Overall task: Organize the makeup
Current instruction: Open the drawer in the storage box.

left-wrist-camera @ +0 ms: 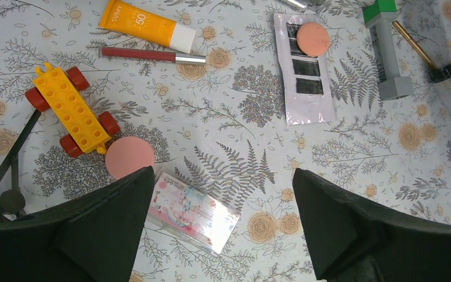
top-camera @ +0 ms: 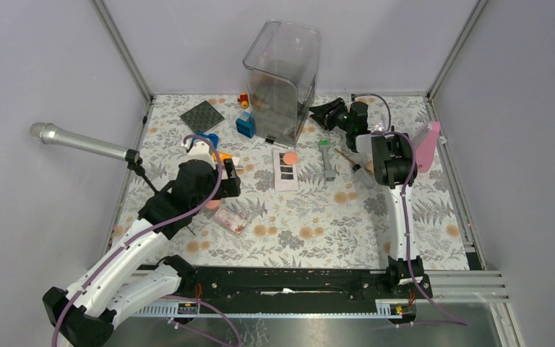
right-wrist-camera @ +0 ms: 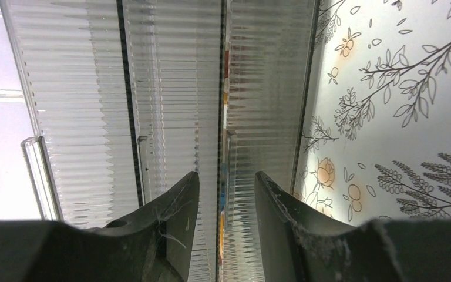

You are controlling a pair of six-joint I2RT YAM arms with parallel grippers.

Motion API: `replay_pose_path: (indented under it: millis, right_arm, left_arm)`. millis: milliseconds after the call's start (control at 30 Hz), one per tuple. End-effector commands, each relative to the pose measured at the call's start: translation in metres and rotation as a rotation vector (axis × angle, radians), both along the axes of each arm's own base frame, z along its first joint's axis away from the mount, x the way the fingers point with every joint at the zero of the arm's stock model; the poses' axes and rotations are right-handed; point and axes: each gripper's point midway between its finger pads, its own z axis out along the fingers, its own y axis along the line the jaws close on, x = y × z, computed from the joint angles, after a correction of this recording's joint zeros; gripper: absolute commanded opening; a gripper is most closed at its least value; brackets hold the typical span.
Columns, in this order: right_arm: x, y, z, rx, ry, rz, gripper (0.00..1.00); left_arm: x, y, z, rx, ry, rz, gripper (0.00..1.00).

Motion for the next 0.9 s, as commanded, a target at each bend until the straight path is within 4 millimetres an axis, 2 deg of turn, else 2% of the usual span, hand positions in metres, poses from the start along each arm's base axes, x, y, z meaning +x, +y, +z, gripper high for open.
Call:
replay_pose_path:
  millis: [0,433,567,867]
  right_arm:
    - [0.001,0.005,0.017,0.032,-0.064,0.041,0.45]
    - [0.002,0.020,0.012,0.055,-0.061,0.084,0.37]
    - [0.002,0.020,0.014,0.091,-0.073,0.074,0.30]
    - [0.001,0.020,0.021,0.134,-0.091,0.070,0.21]
  left_arm:
    - [0.005,-0.001,0.014,-0.016,-0.052,0.001,0.99]
    - [0.005,-0.001,0.012,-0.014,-0.047,0.000,0.99]
    - [0.005,-0.001,0.011,-0.013,-0.044,-0.001,0.99]
    - [0.006,-0.002,0.010,-0.010,-0.039,-0.003,0.99]
